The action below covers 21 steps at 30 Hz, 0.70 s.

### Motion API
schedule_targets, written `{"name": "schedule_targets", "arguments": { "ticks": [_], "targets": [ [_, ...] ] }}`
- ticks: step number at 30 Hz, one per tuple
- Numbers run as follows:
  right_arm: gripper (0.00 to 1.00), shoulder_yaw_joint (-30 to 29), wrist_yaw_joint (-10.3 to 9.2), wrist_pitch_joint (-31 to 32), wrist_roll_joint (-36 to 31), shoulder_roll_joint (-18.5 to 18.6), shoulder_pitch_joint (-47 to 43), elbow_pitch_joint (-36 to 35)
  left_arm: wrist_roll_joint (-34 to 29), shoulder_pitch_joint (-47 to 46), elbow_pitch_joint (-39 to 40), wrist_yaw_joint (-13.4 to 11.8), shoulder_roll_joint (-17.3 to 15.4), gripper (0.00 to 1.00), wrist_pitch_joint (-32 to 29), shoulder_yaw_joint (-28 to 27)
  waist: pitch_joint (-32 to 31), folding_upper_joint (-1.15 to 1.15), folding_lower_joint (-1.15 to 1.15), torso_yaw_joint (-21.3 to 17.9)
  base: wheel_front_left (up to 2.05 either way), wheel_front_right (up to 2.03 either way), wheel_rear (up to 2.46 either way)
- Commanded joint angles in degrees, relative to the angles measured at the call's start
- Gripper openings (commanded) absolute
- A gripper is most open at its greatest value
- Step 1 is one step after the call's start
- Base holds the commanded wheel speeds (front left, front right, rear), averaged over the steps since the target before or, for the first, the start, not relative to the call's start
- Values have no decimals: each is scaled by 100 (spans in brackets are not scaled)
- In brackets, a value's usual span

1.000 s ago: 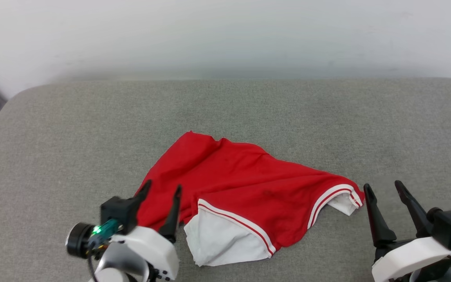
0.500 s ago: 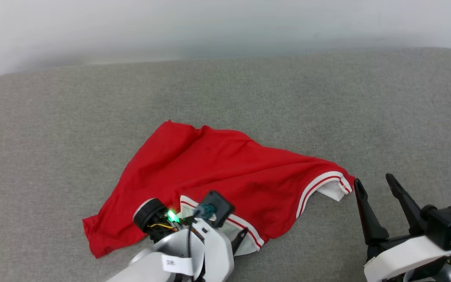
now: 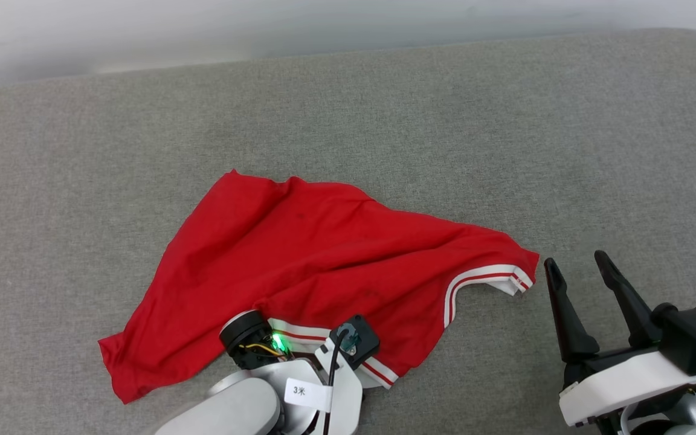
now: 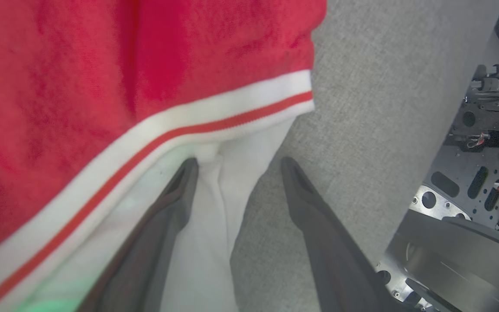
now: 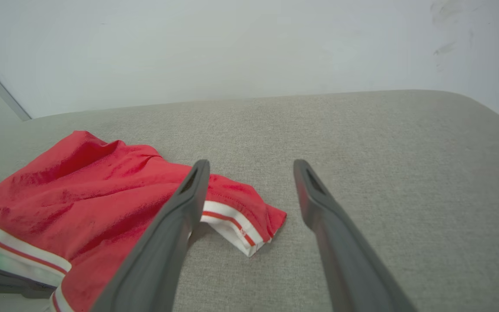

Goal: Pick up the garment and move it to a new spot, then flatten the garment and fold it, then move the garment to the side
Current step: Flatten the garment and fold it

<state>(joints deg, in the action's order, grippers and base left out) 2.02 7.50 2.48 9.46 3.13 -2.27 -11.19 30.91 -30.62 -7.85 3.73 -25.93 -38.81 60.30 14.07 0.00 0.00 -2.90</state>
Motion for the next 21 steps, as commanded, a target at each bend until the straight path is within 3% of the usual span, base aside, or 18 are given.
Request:
{"name": "schedule_targets", "arguments": {
  "ticks": [1, 2, 3, 9, 13, 21],
  "targets": [
    [100, -14, -2, -42, 37, -27, 95, 15, 18, 239, -407, 1, -157, 47, -236, 175, 9, 0, 0, 0, 0, 0, 0],
    [100, -20, -2, -51, 48, -30, 99, 19, 22, 239, -460, 9, -180, 18, -258, 191, 8, 0, 0, 3, 0, 0, 0],
    [100, -35, -3, -64, 64, -30, 105, 23, 5, 233, -490, 6, -207, 0, -243, 197, 0, 0, 0, 11, 0, 0, 0],
    [100, -146, -2, -65, 82, -31, 73, 39, -139, 189, -259, -138, -281, 0, 141, 49, -117, 0, 0, 143, 0, 0, 0],
    [100, -234, -2, -71, 141, -31, 4, 60, -272, 140, 249, -367, -459, 0, 455, -147, -272, 0, 0, 289, 0, 0, 0],
    [100, -512, -2, 9, 217, -31, -112, 102, -367, 370, 1575, -855, -1243, 0, 361, -438, -523, 0, 0, 647, 0, 0, 0]
  ]
}}
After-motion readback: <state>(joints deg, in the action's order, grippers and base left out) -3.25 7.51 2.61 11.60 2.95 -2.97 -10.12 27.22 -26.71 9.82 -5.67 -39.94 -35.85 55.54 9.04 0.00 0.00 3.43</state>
